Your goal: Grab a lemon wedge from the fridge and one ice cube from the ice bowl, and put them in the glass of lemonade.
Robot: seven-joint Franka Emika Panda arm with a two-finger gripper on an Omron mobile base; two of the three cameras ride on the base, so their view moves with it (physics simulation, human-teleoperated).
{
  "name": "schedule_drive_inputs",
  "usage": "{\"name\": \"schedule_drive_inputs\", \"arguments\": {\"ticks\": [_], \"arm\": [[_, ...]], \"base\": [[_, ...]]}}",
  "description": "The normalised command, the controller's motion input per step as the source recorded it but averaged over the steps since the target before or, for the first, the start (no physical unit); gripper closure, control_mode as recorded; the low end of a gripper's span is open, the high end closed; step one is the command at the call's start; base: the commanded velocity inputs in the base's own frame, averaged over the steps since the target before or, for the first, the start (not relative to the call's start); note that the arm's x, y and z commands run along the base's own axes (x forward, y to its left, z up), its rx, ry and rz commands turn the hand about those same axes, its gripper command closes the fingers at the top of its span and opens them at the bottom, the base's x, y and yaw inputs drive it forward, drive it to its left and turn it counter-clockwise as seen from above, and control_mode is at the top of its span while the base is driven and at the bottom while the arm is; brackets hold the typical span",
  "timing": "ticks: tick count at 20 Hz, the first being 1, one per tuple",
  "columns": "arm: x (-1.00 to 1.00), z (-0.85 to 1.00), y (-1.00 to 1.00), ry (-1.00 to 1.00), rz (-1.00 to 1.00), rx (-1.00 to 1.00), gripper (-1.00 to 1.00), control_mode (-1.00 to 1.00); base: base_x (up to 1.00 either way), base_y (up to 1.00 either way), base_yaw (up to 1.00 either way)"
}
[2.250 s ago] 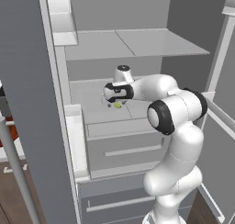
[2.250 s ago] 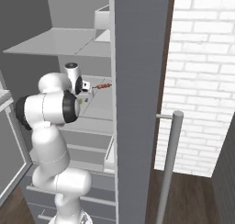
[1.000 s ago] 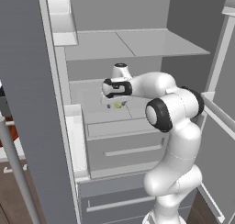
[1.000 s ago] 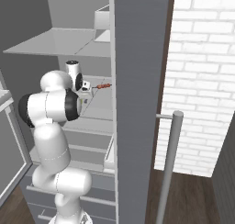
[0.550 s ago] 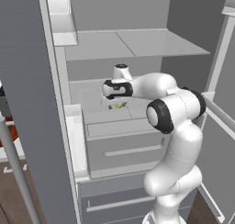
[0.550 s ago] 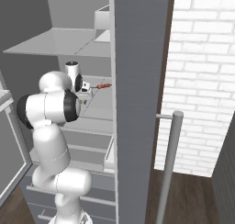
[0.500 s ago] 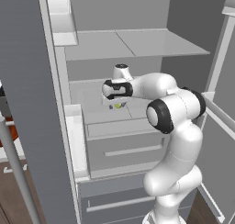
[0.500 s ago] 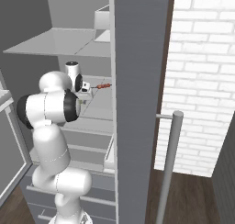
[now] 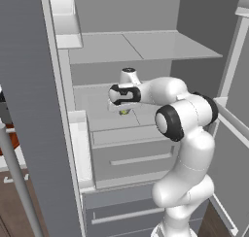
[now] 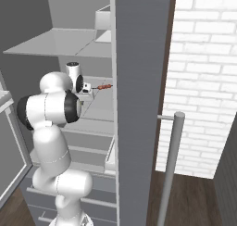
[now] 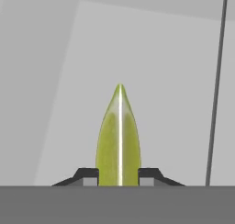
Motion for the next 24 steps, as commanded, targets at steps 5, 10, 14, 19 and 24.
{"name": "schedule_drive_inputs", "arguments": {"ticks": [5,10,14,19,24], "arm": [[-0.44,-0.01,-0.02,-0.02,0.00,0.01,1.00,-1.00],[-1.00,0.00,-0.26,-0.16,0.00,0.09,1.00,-1.00],[-1.00,0.06,-0.28,-0.18,0.00,0.11,1.00,-1.00],[-1.00,0.41,-0.24,-0.11,0.00,0.04,1.00,-1.00],[-0.92,0.97,-0.10,-0.01,0.00,0.00,1.00,-1.00]], "base": [[0.00,0.00,0.00],[0.00,0.00,0.00],[0.00,0.00,0.00],[0.00,0.00,0.00],[0.00,0.00,0.00]]}}
